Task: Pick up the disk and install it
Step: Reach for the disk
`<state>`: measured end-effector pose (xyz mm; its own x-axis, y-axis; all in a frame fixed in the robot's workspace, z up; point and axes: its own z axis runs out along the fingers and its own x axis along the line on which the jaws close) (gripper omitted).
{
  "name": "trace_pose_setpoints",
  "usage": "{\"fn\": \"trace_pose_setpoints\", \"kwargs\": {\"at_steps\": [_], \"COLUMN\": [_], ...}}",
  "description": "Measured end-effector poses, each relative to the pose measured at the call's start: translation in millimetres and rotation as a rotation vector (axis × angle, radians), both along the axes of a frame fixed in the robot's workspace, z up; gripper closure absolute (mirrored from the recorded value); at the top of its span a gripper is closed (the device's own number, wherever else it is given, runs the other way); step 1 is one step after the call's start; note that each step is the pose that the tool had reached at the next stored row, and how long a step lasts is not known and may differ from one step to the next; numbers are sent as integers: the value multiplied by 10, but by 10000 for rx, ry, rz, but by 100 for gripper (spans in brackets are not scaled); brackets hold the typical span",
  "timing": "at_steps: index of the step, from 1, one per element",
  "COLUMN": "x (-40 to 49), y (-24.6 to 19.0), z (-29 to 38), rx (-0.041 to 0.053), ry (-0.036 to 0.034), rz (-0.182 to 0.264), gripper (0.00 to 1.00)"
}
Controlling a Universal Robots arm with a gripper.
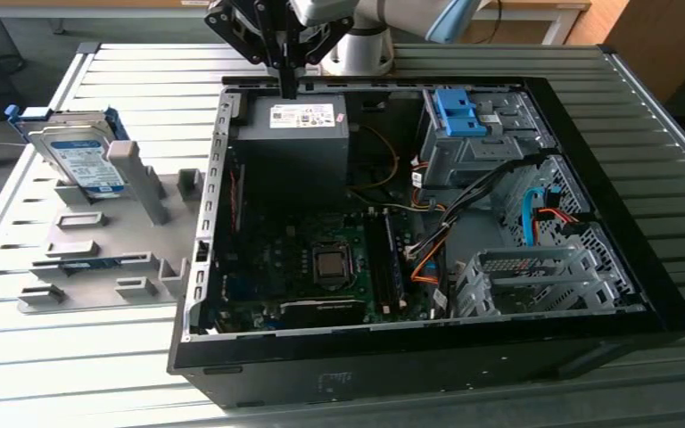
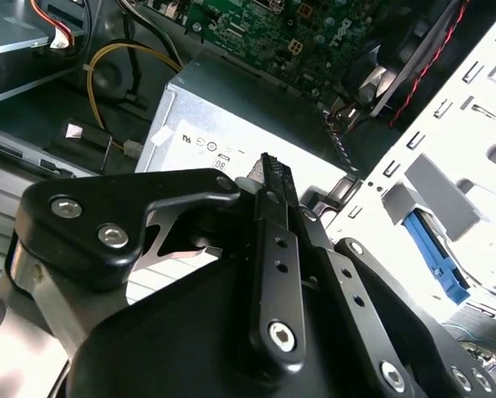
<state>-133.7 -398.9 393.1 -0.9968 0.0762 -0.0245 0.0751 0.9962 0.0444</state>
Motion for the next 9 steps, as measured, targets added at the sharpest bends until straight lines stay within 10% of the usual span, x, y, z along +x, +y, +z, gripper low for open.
{"fn": "trace_pose_setpoints", "kwargs": {"at_steps": [9], "x": [-32], "y": [0], "z": [-1], "rx": [0], "ry": [0], "rz": [0], "gripper": [89]}}
